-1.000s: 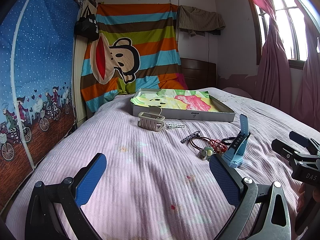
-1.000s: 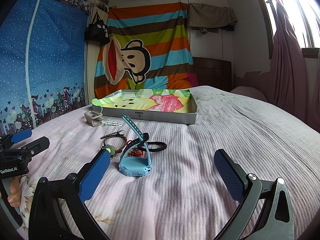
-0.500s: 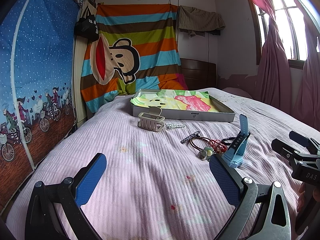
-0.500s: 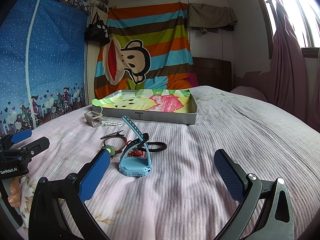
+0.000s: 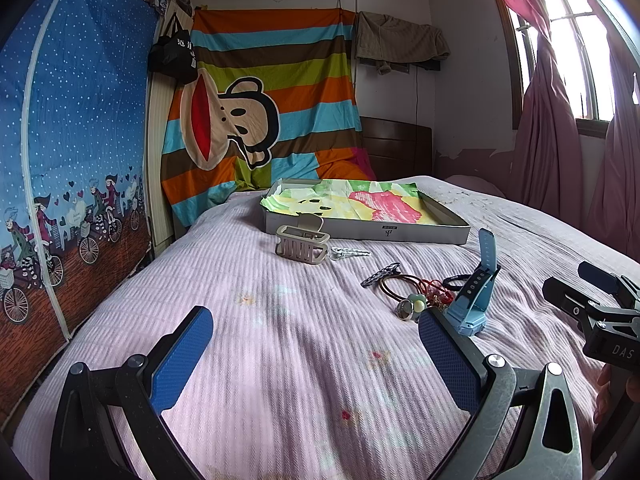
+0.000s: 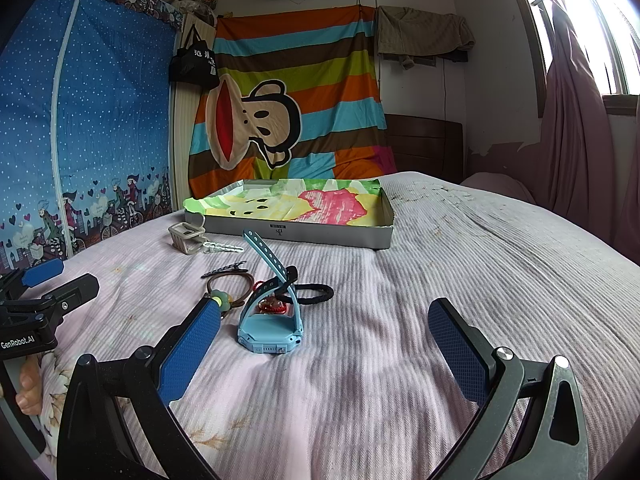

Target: Organize jewelry

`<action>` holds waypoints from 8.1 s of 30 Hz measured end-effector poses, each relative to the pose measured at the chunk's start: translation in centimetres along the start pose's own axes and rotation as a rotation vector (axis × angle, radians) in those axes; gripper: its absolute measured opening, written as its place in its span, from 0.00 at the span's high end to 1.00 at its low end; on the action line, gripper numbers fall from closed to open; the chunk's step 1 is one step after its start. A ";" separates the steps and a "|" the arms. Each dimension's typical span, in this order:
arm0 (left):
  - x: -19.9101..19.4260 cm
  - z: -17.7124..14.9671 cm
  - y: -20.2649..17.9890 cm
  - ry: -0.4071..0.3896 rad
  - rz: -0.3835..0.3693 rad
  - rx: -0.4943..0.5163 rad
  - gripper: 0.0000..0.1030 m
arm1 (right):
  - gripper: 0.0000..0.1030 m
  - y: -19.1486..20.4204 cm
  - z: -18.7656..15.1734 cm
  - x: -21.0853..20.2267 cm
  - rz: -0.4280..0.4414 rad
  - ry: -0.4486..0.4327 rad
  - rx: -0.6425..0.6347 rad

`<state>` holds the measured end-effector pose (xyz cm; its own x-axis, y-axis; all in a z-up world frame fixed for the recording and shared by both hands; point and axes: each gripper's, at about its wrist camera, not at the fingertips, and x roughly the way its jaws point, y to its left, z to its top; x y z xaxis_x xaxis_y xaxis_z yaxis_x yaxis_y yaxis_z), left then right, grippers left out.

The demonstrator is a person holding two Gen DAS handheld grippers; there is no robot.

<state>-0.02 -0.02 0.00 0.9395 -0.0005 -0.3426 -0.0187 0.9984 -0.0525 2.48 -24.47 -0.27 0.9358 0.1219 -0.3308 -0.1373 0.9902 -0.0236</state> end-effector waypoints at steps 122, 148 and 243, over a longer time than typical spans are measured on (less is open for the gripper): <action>27.5 11.9 -0.5 0.525 -0.122 -0.039 0.94 | 0.92 2.8 9.7 28.5 0.210 0.365 0.124; 11.9 10.0 0.0 0.076 -0.123 -0.071 0.00 | 0.14 -0.5 9.2 12.1 0.180 -0.035 0.072; 17.0 14.1 -2.9 0.188 -0.093 -0.037 0.79 | 0.95 -2.4 11.7 17.4 0.075 0.109 0.121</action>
<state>20.88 -2.15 7.56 0.8575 -0.1067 -0.5032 0.0499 0.9909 -0.1251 22.86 -23.91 5.07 0.8828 0.1944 -0.4277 -0.1593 0.9803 0.1167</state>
